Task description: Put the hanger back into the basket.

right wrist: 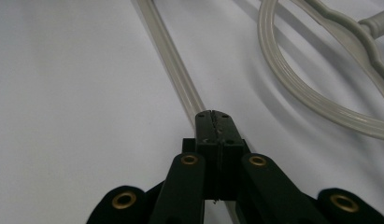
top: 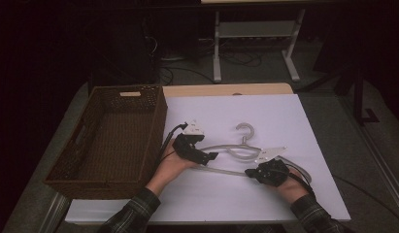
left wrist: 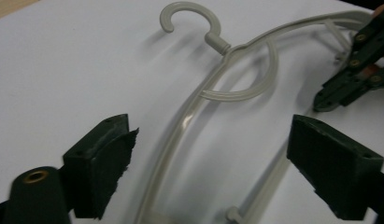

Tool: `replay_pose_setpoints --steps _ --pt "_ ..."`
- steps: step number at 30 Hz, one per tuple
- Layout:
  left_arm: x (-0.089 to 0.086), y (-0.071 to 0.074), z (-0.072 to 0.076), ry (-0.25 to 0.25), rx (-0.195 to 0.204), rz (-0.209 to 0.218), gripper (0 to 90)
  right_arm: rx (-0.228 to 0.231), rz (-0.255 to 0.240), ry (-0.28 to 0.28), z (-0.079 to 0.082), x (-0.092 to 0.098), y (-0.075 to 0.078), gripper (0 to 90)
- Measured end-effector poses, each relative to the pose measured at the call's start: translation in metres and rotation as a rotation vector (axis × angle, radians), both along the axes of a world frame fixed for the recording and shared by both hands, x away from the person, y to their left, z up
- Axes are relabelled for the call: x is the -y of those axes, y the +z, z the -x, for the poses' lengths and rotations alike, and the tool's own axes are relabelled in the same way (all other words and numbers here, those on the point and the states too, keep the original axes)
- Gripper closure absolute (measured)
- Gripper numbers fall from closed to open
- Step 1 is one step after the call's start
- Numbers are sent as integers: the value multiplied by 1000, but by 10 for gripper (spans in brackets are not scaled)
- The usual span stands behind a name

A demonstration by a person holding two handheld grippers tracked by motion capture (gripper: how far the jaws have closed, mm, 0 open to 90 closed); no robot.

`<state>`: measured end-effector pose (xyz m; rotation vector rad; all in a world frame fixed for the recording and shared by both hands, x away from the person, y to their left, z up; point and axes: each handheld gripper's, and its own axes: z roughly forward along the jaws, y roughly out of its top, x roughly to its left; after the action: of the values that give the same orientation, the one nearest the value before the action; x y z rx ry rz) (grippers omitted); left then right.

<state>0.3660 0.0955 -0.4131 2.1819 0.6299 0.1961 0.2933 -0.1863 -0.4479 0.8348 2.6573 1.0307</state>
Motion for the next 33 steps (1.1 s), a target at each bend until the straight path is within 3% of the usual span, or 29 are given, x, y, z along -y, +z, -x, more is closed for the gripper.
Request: replay_pose_setpoints --steps 3,6,10,14,18,25,28,33 --pt "7 -6 -11 -16 -17 -24 223 -4 -3 -2 0 0 0 900" --pt "16 -15 -23 -53 -31 -78 282 -2 -4 -2 0 0 0 900" --pt "21 -21 -29 -72 -44 -95 351 -4 -6 -2 0 1 0 900" --pt "27 -28 -34 -110 -60 -144 442 -4 -8 -2 0 1 -1 900" --pt "34 -28 -38 -140 -48 -196 555 -7 -12 -2 -1 1 -1 900" --pt "42 -28 -41 -175 -52 -218 653 -8 -16 -1 -1 1 -1 900" --pt "42 -26 -41 -171 -30 -228 737 -9 -17 -1 -1 1 -1 900" --pt "41 -26 -40 -182 -10 -234 747 -9 -17 0 -1 2 -1 900"
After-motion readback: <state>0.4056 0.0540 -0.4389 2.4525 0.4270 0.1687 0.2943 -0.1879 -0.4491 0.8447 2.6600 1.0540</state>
